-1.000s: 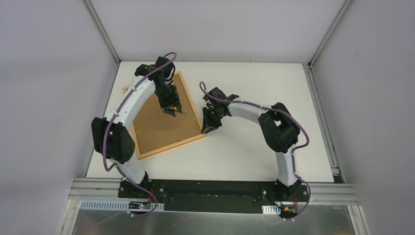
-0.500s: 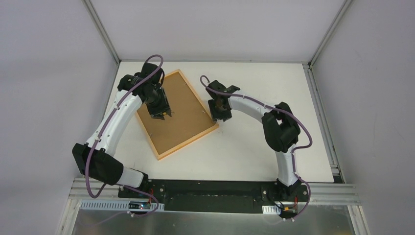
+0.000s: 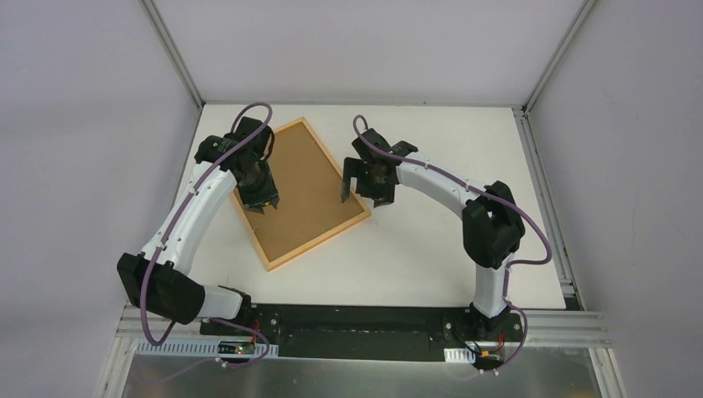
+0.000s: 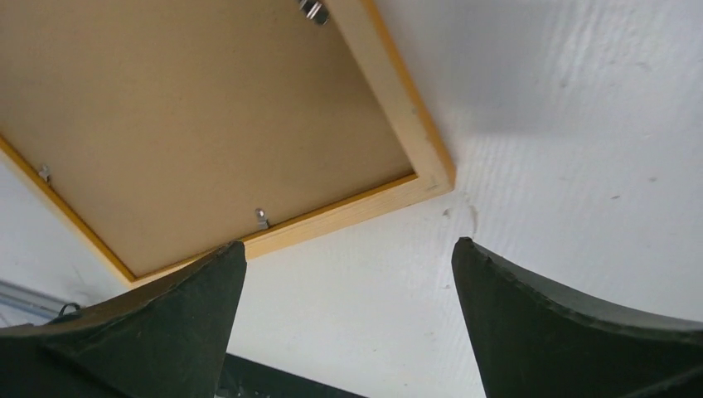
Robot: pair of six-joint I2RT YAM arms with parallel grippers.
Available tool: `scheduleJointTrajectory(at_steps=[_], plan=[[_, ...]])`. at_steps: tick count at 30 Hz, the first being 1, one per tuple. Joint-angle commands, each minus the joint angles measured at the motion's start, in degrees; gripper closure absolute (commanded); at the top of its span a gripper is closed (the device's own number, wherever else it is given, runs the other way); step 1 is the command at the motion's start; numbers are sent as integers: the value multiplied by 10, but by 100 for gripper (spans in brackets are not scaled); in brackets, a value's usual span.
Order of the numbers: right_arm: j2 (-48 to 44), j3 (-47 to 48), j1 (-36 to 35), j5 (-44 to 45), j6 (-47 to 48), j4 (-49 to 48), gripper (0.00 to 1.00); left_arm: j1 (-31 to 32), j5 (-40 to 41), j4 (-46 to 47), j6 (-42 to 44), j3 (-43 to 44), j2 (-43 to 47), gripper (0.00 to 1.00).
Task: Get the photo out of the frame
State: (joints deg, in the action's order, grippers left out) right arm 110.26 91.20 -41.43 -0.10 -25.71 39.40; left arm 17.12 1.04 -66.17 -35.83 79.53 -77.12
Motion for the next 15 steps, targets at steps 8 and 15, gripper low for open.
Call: scheduleJointTrajectory(at_steps=[8,15], plan=[[-29,-35,-31,-66,-25,11,4,-88,91,-105,56,40,-63,100],[-6,-31,-33,-83,-25,7,6,-106,74,-97,75,31,-81,100]])
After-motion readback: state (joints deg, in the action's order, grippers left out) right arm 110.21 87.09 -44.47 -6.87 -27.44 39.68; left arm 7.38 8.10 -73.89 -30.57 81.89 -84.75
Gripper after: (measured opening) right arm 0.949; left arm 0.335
